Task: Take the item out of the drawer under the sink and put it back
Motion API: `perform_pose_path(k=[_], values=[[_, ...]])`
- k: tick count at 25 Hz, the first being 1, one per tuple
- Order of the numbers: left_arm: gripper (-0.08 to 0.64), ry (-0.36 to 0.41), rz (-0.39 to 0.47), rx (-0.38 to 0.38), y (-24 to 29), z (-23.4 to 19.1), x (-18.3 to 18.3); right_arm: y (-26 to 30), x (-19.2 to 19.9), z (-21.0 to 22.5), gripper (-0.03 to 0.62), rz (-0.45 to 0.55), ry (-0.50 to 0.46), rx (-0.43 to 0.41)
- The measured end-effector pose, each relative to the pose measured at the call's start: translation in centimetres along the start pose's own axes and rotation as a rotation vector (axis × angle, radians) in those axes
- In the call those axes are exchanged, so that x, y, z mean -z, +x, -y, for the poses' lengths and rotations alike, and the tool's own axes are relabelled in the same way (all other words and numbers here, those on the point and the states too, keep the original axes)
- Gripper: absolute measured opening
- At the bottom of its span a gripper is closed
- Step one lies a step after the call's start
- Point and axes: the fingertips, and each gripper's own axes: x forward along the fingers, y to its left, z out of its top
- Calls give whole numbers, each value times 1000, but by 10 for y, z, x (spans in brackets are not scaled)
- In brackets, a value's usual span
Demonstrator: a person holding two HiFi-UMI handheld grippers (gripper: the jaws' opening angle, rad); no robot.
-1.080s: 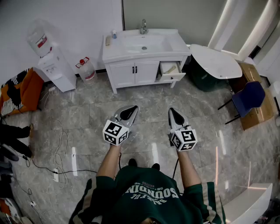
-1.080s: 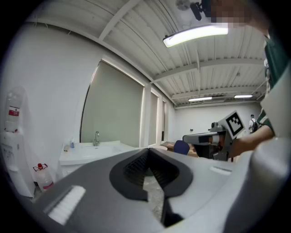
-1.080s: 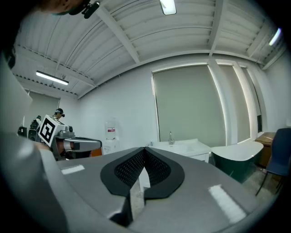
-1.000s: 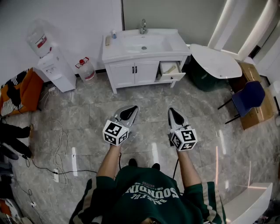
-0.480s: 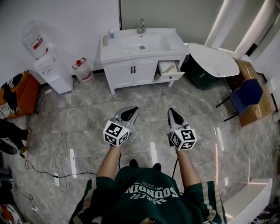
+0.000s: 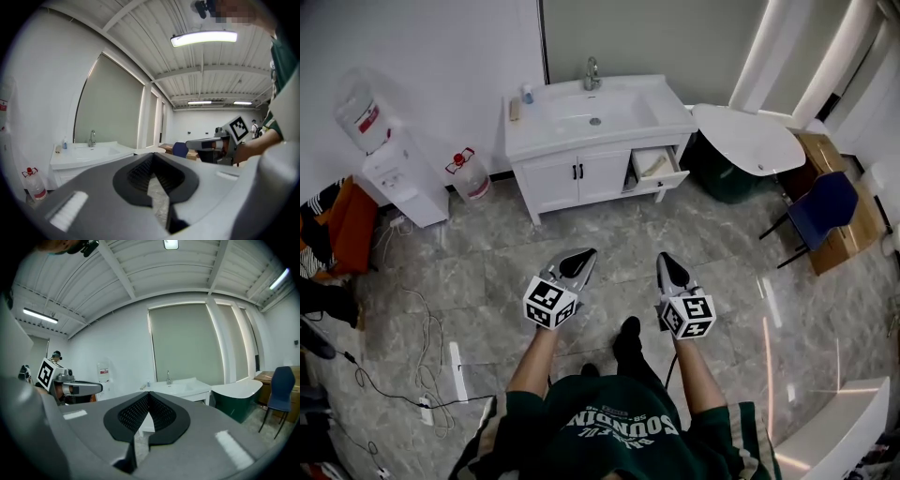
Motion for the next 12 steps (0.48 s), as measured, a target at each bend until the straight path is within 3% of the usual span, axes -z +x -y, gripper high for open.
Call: perform_pose_path(k=[8,12], values=[[51,1,-16,-9,96,-62,-3,94,-4,73,2,0,15,-4],[51,-6,-13,-39,164,-101,-22,159,-24,119,2,-12,14,-44]])
